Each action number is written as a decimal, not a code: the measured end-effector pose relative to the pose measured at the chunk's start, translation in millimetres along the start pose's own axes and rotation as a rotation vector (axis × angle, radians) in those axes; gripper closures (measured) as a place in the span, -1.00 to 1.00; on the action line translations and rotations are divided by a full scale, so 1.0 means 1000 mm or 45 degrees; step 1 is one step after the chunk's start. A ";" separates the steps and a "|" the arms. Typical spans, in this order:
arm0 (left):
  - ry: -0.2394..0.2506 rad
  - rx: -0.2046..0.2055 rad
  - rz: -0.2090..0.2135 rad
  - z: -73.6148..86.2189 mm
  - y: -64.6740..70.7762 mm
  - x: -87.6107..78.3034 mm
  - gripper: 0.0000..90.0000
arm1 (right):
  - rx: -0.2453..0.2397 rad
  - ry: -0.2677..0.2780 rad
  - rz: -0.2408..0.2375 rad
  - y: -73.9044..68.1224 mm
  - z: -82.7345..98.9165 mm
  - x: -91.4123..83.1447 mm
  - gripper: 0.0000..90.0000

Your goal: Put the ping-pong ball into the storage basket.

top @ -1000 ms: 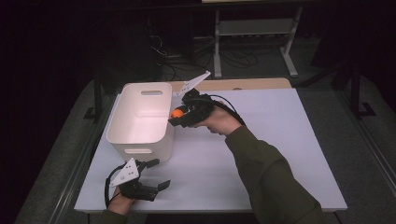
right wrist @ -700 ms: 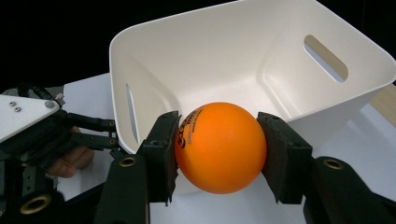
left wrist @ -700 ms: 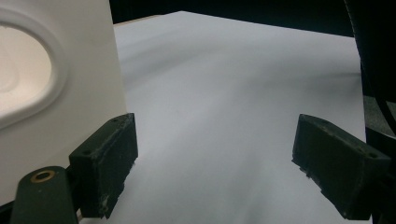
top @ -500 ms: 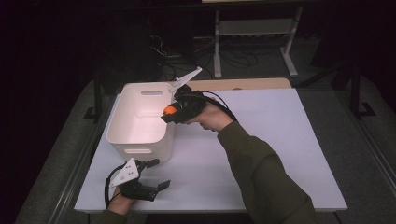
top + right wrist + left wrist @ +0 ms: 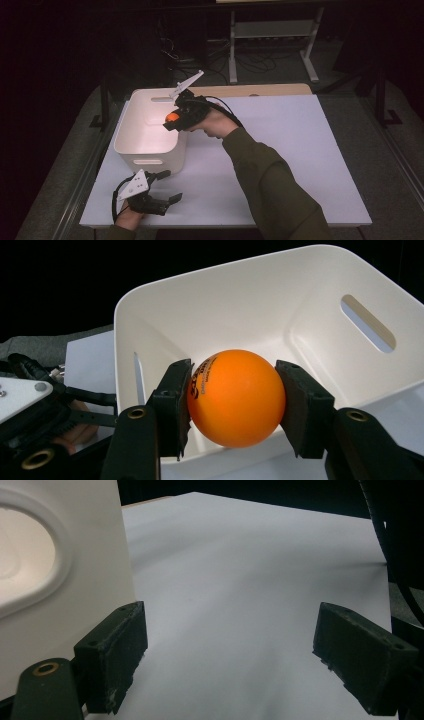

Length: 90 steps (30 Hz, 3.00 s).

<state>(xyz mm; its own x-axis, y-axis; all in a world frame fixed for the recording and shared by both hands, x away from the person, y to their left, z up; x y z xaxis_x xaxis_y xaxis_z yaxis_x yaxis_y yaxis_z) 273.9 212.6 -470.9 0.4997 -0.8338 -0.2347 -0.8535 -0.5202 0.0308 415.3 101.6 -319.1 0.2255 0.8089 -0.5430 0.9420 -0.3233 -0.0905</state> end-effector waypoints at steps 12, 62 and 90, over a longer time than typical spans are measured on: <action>0.005 -0.001 0.002 0.000 0.000 0.000 -0.69 | -0.007 -0.049 -0.025 -0.006 -0.002 0.030 0.10; 0.010 -0.002 0.004 0.000 0.001 0.000 -0.69 | -0.016 -0.136 0.005 -0.010 -0.001 0.065 -0.34; 0.006 -0.005 0.005 0.000 0.000 0.000 -0.69 | 0.042 -0.010 0.103 0.013 0.012 -0.010 -0.39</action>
<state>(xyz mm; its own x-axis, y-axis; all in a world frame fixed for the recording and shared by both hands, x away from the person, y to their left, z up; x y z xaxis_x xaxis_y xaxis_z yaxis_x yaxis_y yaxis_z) 273.7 213.0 -470.7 0.4970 -0.8369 -0.2296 -0.8549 -0.5175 0.0359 422.4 83.5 -325.2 0.2986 0.7757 -0.5561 0.9121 -0.4035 -0.0731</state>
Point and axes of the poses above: each handheld gripper's, and its own axes: x roughly forward along the jaws, z roughly out of its underside, y roughly to its right, the point moved 6 cm from there along x, roughly forward along the jaws, and after that the axes turned 5 degrees about y, right-handed, at the moved point
